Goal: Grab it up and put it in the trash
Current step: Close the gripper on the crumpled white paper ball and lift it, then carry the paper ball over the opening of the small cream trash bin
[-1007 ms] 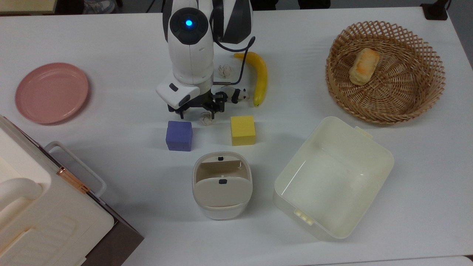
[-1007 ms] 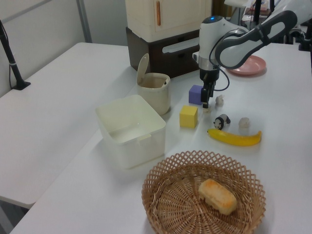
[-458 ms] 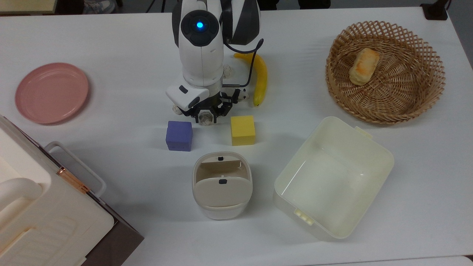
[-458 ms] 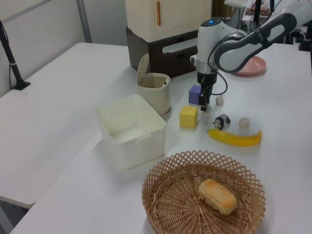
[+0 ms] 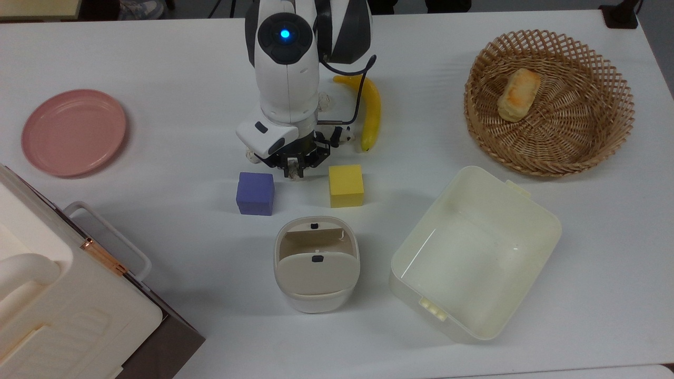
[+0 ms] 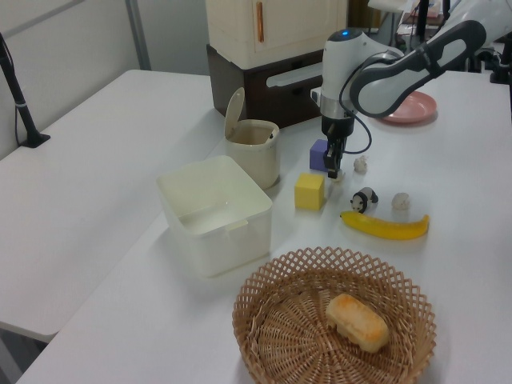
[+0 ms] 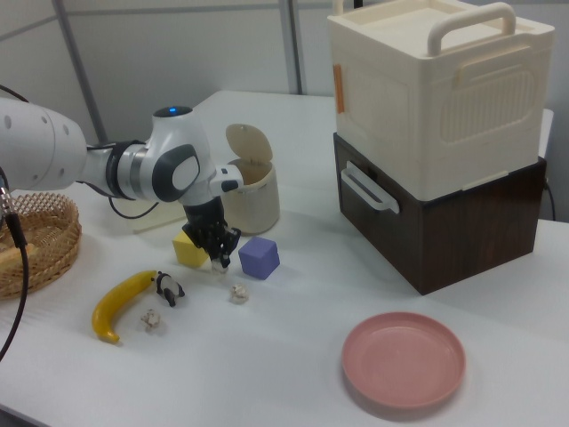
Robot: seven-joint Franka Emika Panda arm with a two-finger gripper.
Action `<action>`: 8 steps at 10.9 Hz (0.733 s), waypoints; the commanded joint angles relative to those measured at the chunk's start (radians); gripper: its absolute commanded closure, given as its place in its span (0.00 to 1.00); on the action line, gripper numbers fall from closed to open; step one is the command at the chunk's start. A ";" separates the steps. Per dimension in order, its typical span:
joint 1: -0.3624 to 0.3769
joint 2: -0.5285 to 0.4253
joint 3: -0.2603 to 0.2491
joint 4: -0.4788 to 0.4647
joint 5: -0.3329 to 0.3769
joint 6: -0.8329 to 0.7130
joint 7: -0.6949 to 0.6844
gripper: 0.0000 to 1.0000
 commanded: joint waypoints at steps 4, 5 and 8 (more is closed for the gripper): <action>0.006 -0.023 0.002 0.215 -0.028 -0.131 0.027 0.80; 0.006 -0.021 0.002 0.244 -0.044 -0.124 0.027 0.80; 0.024 -0.011 0.002 0.315 -0.045 -0.001 0.030 0.80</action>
